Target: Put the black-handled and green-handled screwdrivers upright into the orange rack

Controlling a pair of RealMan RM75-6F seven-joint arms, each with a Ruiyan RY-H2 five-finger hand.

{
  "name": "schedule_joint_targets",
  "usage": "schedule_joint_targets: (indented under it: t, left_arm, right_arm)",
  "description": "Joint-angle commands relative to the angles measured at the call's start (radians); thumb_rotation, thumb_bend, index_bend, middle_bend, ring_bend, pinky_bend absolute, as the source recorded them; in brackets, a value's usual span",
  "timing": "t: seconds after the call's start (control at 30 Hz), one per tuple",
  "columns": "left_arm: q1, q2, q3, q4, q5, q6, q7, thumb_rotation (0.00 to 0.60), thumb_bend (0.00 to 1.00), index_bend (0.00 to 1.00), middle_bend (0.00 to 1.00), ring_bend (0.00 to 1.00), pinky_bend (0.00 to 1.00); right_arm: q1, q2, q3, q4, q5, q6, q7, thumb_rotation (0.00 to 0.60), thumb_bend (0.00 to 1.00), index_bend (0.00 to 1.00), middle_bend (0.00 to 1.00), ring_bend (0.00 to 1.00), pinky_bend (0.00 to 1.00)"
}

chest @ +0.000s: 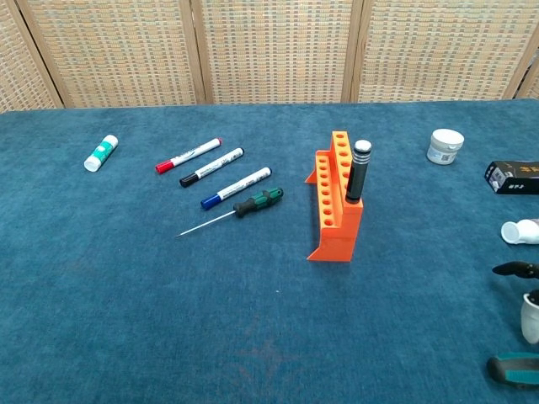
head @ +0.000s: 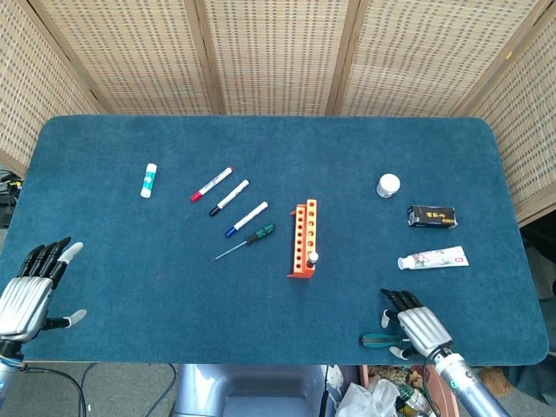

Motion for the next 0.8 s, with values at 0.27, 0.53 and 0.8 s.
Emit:
schedule_joint_targets:
  t: [0.27, 0.53, 0.8]
  left_arm:
    - [-0.001, -0.001, 0.000, 0.000, -0.003, -0.003, 0.003, 0.600, 0.00, 0.00, 0.00, 0.00, 0.00]
    - [0.000, -0.003, 0.001, -0.001, -0.003, -0.003, 0.007, 0.600, 0.00, 0.00, 0.00, 0.00, 0.00]
    - [-0.002, -0.002, -0.001, -0.001, -0.006, -0.006, 0.004, 0.600, 0.00, 0.00, 0.00, 0.00, 0.00]
  right_arm:
    - [-0.009, -0.022, 0.003, 0.025, 0.001, -0.006, 0.020, 0.600, 0.28, 0.47, 0.00, 0.00, 0.00]
    - [-0.015, -0.046, 0.005, 0.045, -0.028, 0.016, 0.066, 0.600, 0.37, 0.54, 0.00, 0.00, 0.01]
    - [-0.021, -0.051, 0.012, 0.043, -0.051, 0.049, 0.119, 0.600, 0.42, 0.59, 0.00, 0.00, 0.02]
